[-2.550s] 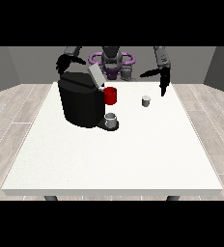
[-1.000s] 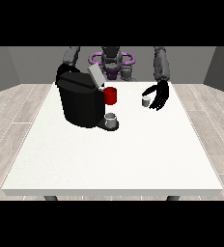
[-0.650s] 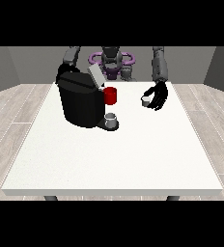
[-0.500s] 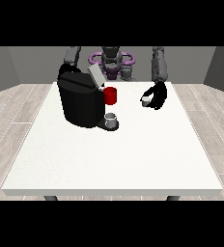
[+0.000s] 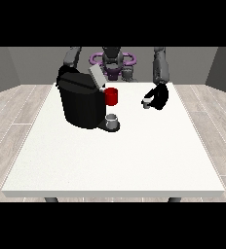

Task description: Insert the coffee pod into the coffee machine and close the lid

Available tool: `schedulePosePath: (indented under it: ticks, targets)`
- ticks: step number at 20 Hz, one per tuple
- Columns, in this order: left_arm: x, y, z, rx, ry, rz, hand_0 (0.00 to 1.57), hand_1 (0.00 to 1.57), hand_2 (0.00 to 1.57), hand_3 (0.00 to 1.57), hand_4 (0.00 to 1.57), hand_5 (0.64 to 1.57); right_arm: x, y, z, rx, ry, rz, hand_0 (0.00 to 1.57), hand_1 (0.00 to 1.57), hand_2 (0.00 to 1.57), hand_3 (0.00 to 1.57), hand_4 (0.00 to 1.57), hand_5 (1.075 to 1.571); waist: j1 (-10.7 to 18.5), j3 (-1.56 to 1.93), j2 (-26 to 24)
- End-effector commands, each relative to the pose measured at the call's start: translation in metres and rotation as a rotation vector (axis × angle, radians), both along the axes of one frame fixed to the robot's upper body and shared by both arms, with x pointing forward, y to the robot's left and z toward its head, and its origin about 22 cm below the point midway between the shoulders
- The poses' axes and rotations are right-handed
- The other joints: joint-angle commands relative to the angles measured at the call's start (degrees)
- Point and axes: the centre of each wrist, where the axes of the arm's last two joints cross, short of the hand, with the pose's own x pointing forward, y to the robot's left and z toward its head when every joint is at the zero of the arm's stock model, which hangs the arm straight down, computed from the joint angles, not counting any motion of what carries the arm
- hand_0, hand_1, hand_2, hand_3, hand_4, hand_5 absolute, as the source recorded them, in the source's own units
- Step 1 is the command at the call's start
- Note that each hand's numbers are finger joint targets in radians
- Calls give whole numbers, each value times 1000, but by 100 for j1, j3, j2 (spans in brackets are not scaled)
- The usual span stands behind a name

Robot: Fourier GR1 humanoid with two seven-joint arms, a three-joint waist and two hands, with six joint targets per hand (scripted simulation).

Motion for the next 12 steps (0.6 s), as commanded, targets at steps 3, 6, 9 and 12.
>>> schedulePosePath:
  ticks: [3,6,9,12]
  targets:
    - [28,-45,34,-29,-42,-156,1477,1477,1470,1410,632,1571,4,-20,-21,15,17,-53,0,0,0,0,414,1571,257,-2,-190]
    - [29,-22,44,-62,-5,-185,1388,1388,1408,1353,583,1571,-10,-19,-29,7,98,-47,0,0,0,0,430,1571,207,-6,-608]
    - [47,-61,67,-64,-50,-207,1289,1289,1362,1337,557,1571,-4,2,-35,30,93,-63,0,0,0,0,442,1571,190,-5,-486]
    - [59,-58,100,-49,-67,-246,1256,1256,1331,1292,545,1571,6,-15,-24,38,94,-52,0,0,0,0,505,1571,215,-4,-575]
